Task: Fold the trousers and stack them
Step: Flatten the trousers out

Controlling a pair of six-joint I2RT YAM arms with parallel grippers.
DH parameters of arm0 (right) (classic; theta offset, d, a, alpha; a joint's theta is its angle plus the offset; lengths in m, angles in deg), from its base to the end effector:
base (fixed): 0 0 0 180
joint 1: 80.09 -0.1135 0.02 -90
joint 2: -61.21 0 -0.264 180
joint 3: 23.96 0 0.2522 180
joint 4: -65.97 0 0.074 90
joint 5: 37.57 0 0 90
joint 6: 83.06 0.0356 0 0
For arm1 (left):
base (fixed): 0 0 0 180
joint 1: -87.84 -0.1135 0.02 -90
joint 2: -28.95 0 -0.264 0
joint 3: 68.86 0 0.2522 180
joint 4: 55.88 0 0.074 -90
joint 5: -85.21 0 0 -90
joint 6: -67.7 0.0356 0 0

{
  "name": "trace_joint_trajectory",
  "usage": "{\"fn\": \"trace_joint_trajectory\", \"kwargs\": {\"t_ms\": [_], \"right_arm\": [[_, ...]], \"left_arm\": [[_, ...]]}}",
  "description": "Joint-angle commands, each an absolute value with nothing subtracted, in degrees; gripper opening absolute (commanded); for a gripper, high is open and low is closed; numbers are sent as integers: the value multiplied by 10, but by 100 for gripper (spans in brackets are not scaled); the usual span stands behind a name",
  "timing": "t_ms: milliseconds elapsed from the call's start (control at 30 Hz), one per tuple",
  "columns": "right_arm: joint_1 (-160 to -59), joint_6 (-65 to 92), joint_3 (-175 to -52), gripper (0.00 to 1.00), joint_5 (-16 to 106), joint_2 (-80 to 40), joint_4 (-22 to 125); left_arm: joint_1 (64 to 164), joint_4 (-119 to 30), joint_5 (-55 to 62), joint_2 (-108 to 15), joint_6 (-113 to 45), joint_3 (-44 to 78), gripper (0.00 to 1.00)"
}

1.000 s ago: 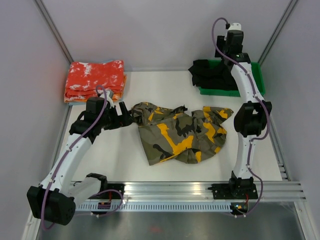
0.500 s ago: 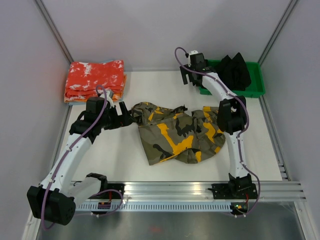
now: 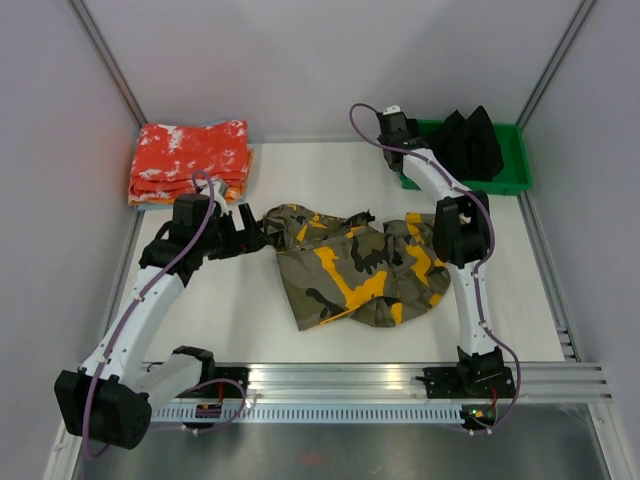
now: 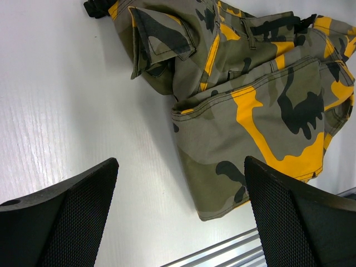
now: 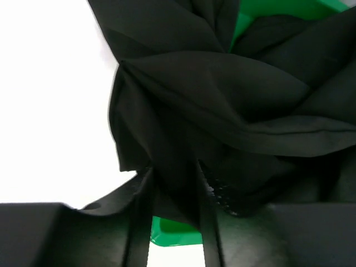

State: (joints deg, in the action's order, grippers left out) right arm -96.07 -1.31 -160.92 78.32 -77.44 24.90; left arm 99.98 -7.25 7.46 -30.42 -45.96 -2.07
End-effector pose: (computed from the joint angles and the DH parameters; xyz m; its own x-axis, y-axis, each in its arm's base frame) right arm 0.5312 0.1360 0.2085 -0.6546 -0.3217 -0.6841 -0.0338 0.9164 -0.3987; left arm 0.2110 -0.0531 0.3016 -0.7350 -0.2430 -0.6330 0.0727 0.8999 -0.4299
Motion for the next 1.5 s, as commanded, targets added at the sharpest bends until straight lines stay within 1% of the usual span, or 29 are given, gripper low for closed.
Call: {"fn": "trace_joint_trajectory", "kwargs": {"t_ms": [0,33,167,367,633,767,833,967,1033,1167,1233,1367,1467], "right_arm": [[-962,-19,-1624,37,798,-781,260],[-962,-21,-1628,35,790,-784,258],[-962,-16,-1638,0,767,-786,251],[-961,-11,-1656,0,777,-773,245],[-933,17,-1667,0,787,-701,254],[-868,49,-1668,0,780,-650,262],[-842,49,-1643,0,789,-617,279],[-785,29,-1621,0,807,-588,296],[-771,41,-1603,0,792,-581,301],[-753,64,-1611,0,789,-598,299],[-752,65,-1615,0,766,-609,303],[-752,86,-1632,0,704,-661,309],[-752,105,-1689,0,639,-715,289]], "left_arm": [[1003,-86,73,-309,-444,-20,100],[1003,-86,73,-310,-443,-20,100],[1003,-86,72,-311,-442,-21,100],[1002,-86,71,-311,-441,-19,100],[1003,-96,84,-319,-447,-17,100],[1003,-95,87,-320,-447,-7,100],[1002,-94,88,-320,-446,-3,100],[1002,-95,88,-319,-449,-2,100],[1002,-95,89,-318,-452,-2,100],[1002,-93,94,-319,-457,4,100],[1002,-91,92,-318,-459,6,100],[1003,-84,86,-319,-459,12,100],[1002,-74,80,-315,-460,18,100]]}}
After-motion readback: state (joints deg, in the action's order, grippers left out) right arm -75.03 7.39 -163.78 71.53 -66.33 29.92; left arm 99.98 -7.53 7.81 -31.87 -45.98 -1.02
